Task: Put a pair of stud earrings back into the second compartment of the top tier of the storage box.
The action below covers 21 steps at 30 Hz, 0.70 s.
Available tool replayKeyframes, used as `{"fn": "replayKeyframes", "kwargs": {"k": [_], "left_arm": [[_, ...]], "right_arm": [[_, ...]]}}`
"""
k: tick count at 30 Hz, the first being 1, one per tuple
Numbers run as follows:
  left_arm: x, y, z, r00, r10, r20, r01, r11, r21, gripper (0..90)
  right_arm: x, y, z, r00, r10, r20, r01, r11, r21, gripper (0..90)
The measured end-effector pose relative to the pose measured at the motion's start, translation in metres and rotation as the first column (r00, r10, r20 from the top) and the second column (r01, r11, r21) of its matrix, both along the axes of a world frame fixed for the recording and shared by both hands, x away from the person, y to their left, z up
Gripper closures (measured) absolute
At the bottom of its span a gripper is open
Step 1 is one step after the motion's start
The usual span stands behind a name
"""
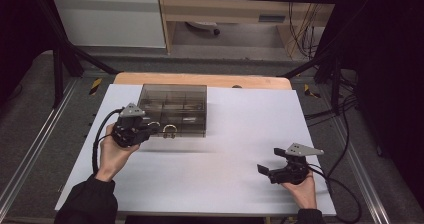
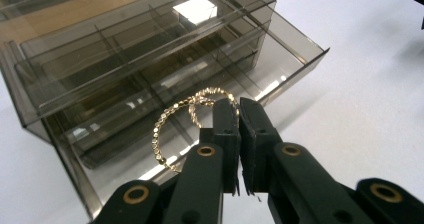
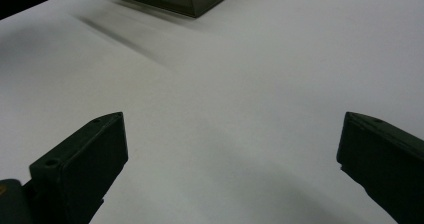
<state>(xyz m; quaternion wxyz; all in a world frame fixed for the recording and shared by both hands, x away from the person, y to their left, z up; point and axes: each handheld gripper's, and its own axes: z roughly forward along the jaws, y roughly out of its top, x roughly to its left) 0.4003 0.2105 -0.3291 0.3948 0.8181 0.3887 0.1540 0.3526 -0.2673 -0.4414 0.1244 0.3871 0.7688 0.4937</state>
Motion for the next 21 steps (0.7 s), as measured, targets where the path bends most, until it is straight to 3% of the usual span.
{"fn": "replayKeyframes", "kwargs": {"k": [10, 21], "left_arm": [[0.015, -0.020, 0.000, 1.0000, -0.007, 0.005, 0.007, 0.9999, 0.011, 85.9], [0.034, -0.035, -0.015, 1.0000, 0.002, -0.002, -0.002, 0.9994, 0.035, 85.8]], "right_arm": [[0.000, 0.000, 0.000, 1.0000, 0.000, -0.001, 0.000, 1.000, -0.001, 0.5], [0.000, 0.000, 0.000, 1.0000, 0.000, 0.001, 0.000, 1.000, -0.001, 0.5]]}}
